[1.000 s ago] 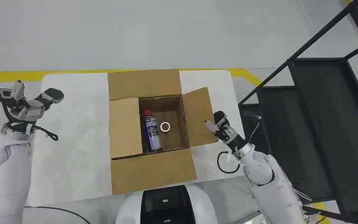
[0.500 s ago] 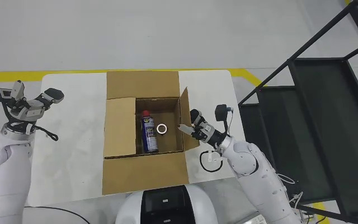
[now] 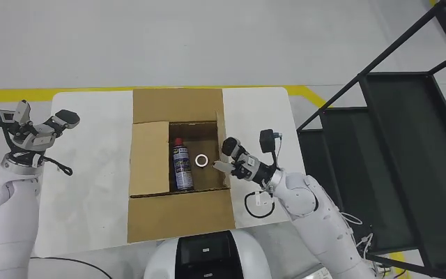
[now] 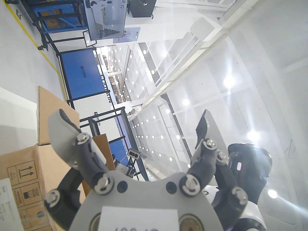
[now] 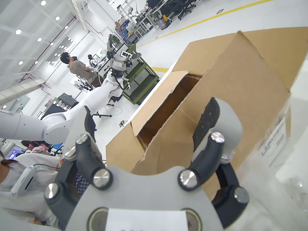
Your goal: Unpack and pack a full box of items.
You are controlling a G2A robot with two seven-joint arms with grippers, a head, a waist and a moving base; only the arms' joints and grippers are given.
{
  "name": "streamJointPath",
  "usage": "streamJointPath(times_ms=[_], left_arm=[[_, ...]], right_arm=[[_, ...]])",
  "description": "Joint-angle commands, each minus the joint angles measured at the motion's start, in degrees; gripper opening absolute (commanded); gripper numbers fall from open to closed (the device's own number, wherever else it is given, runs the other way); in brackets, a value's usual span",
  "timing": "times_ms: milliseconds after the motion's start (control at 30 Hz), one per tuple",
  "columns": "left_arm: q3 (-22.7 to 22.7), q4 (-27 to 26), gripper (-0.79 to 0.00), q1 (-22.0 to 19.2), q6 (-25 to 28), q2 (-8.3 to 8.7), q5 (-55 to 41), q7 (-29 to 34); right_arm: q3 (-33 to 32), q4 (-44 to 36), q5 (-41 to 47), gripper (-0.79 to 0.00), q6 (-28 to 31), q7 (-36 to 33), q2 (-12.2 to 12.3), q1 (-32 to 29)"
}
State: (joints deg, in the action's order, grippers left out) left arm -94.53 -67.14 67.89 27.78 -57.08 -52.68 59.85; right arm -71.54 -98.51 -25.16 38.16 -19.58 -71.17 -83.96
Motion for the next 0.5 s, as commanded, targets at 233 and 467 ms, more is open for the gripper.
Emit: streamJointPath(times_ms=[233,467], left_arm=[[0.0,0.0,0.0,0.0,0.0,0.0,0.0,0.0],[0.0,0.0,0.0,0.0,0.0,0.0,0.0,0.0]], right_arm=[[7.35,7.37,2.73,0.0,-1.63,-3.25,-1.06,7.55],[11.61,11.46,3.53,0.0,-3.67,-4.64,-1.83,10.81]])
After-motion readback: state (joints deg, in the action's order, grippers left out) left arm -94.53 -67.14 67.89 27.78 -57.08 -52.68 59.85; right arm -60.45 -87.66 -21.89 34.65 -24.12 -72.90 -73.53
